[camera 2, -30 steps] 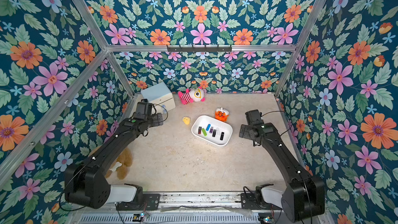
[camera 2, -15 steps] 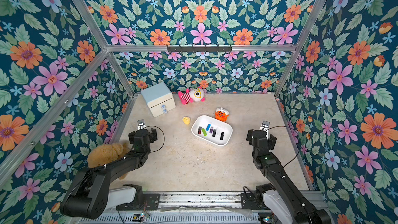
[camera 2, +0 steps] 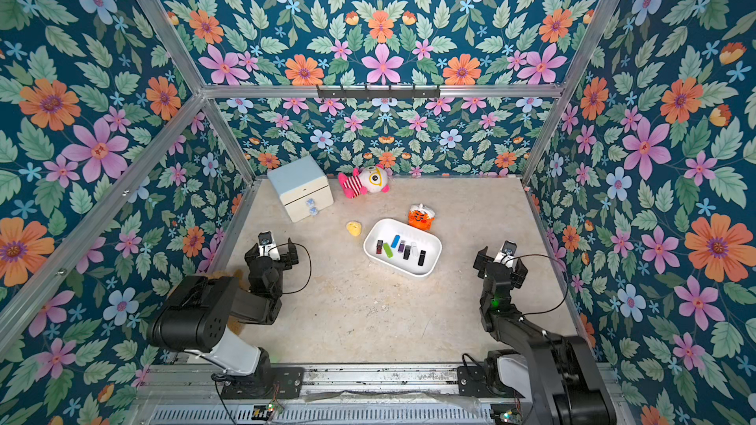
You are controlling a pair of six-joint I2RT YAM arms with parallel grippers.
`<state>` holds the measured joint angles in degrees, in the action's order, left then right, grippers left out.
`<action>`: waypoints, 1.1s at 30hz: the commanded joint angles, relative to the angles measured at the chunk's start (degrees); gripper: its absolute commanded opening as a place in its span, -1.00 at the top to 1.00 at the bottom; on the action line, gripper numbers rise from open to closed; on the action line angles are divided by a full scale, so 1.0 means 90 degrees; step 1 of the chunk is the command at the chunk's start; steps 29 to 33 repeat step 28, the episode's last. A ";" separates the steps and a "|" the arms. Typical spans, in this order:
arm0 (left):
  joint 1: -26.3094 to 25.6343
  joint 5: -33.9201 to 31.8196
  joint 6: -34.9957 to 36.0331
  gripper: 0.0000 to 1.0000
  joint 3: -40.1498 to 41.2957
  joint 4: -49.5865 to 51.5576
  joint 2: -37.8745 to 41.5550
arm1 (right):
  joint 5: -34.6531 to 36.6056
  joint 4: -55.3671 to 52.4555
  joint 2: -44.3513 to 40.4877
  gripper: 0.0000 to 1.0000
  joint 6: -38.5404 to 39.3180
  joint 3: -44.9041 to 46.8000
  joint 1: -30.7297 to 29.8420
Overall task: Put the usb flash drive into the storage box
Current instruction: Reset both arms
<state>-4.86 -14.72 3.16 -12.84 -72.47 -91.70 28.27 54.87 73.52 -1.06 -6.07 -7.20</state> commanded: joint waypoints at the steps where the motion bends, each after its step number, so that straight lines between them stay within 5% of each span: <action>1: 0.0023 0.0411 -0.0158 -0.99 -0.0078 -0.0312 -0.0016 | -0.0232 0.3107 0.1101 -0.99 0.0321 0.0166 -0.0038; 4: 0.0032 -0.0394 -0.0505 -0.99 -0.0253 -0.0004 0.0022 | -0.0999 0.2428 0.1284 -0.99 0.0580 -0.0098 -0.0132; 33: 0.0072 -0.0180 -0.0454 -0.99 -0.0283 0.0054 -0.0017 | -0.0924 0.1798 0.1276 -0.99 0.0412 -0.0444 -0.0013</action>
